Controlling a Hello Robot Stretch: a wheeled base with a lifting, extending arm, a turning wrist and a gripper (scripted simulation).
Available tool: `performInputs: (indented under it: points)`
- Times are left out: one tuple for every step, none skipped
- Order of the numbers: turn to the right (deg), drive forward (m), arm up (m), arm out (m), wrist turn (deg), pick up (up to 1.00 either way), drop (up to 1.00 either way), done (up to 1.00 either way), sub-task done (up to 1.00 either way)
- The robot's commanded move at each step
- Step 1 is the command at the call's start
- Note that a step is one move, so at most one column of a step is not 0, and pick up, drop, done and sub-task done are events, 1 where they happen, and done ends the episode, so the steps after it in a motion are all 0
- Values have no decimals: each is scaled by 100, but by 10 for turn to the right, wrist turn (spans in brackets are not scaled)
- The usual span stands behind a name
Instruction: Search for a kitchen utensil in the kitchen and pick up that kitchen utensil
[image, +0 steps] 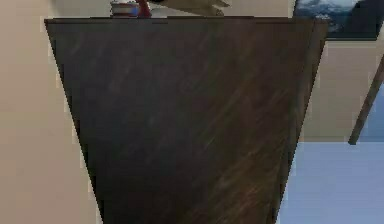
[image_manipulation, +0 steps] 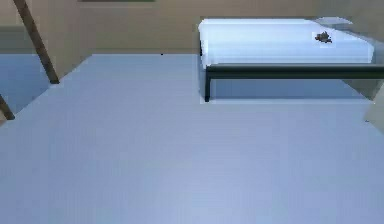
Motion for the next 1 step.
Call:
performInputs:
  points:
    - [450,0,0,0,0,0,0,0,0]
